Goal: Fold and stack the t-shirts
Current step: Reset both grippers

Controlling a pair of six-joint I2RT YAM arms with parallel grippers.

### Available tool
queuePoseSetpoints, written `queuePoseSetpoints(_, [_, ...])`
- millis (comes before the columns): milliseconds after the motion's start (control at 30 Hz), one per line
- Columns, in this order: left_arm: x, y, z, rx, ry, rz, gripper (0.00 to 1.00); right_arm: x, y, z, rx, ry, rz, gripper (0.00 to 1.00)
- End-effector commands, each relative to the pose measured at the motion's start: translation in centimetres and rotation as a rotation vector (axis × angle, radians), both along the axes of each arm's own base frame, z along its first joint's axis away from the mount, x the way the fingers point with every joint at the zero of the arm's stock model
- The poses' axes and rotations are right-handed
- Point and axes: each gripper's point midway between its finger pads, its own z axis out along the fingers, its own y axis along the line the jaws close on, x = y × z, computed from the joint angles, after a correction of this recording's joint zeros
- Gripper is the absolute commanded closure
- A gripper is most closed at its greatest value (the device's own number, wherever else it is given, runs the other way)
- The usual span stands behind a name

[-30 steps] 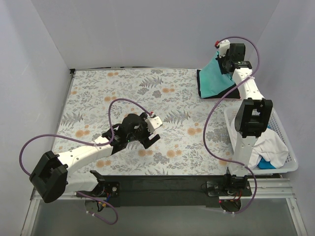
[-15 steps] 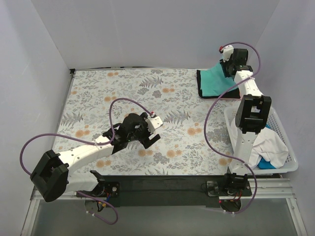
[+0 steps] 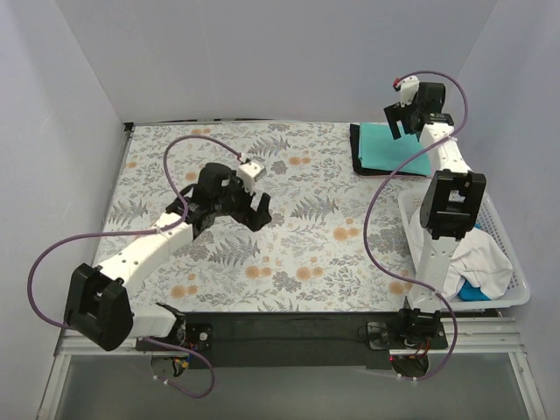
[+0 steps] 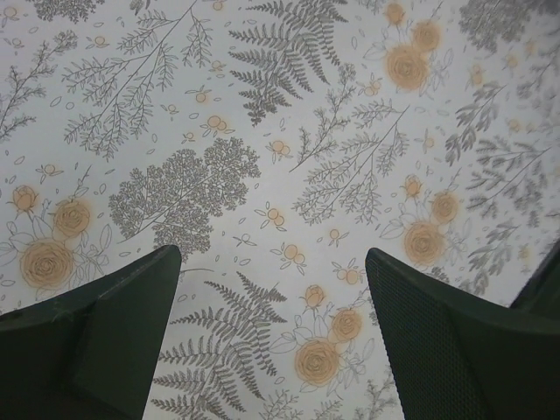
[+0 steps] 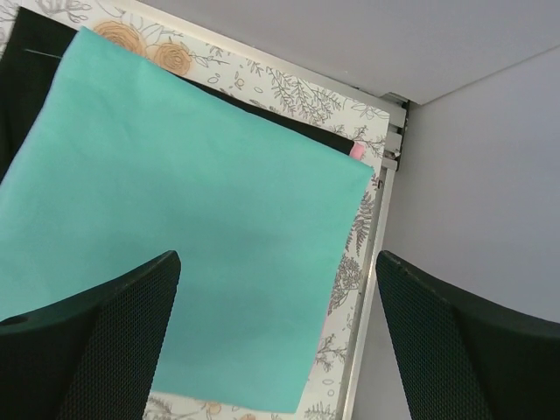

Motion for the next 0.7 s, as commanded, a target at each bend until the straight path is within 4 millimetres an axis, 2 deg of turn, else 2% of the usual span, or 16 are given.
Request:
queuePoseSetpoints(0, [0.6, 1.6, 1.4, -0.133, 0.245, 0.093, 0.14, -1.7, 1.7, 11.3, 0.053, -0.166, 0.066, 0.02])
queuePoseSetpoints(33, [1.9, 1.8, 2.9, -0.174, 0.263, 0.123, 0.14, -2.3, 2.5, 12.0, 0.079, -0.161, 0.09, 0.02])
queuePoseSetpoints(100, [3.1, 3.1, 2.9, -0.215, 0.352, 0.163, 0.14, -4.2, 4.3, 12.1, 0.132, -0.109, 0.125, 0.02])
queuePoseSetpoints(133, [4.3, 4.7, 3.7, -0.27, 0.379, 0.193, 0.14, -5.4, 5.2, 13.5, 0.157, -0.115, 0.151, 0.02])
queuePoseSetpoints(167, [5.5, 5.4, 5.0, -0.306, 0.377, 0.224, 0.14, -6.3, 5.9, 13.2, 0.177, -0.089, 0.165, 0.02])
queuePoseSetpoints(233, [7.3, 7.9, 4.4, -0.318, 0.434, 0.303, 0.14, -9.0, 8.0, 14.1, 0.22, -0.058, 0.2, 0.02])
queuePoseSetpoints(267, [8.5, 9.7, 5.1, -0.337, 0.429, 0.354, 0.14, -11.0, 10.0, 13.8, 0.258, -0.022, 0.234, 0.02])
queuePoseSetpoints(333, [9.4, 11.2, 4.2, -0.34, 0.462, 0.39, 0.14, -13.1, 11.8, 13.4, 0.291, 0.012, 0.265, 0.02])
queuePoseSetpoints(367, [9.6, 11.8, 4.1, -0.338, 0.467, 0.406, 0.14, -14.2, 12.7, 12.6, 0.307, 0.041, 0.276, 0.02])
queuePoseSetpoints(400, [10.0, 14.1, 3.7, -0.346, 0.471, 0.457, 0.14, -16.1, 14.1, 11.7, 0.323, 0.075, 0.302, 0.02])
queuePoseSetpoints(467, [9.9, 15.3, 3.0, -0.333, 0.481, 0.483, 0.14, -18.6, 17.1, 10.2, 0.357, 0.132, 0.365, 0.02])
queuePoseSetpoints(500, [9.5, 15.8, 2.4, -0.319, 0.487, 0.495, 0.14, -20.1, 17.9, 10.7, 0.359, 0.124, 0.396, 0.02])
queuePoseSetpoints(533, [9.3, 16.5, 2.2, -0.31, 0.479, 0.509, 0.14, -21.8, 18.6, 8.1, 0.357, 0.187, 0.419, 0.02])
queuePoseSetpoints(600, [8.0, 17.1, 1.4, -0.268, 0.458, 0.524, 0.14, -24.3, 19.8, 6.9, 0.347, 0.209, 0.461, 0.02])
queuePoseSetpoints(633, [7.6, 17.2, 1.1, -0.259, 0.45, 0.531, 0.14, -25.7, 20.0, 4.7, 0.355, 0.263, 0.468, 0.02])
queuePoseSetpoints(667, [7.0, 17.3, 1.7, -0.25, 0.416, 0.53, 0.14, -26.7, 20.3, 3.8, 0.36, 0.289, 0.478, 0.02])
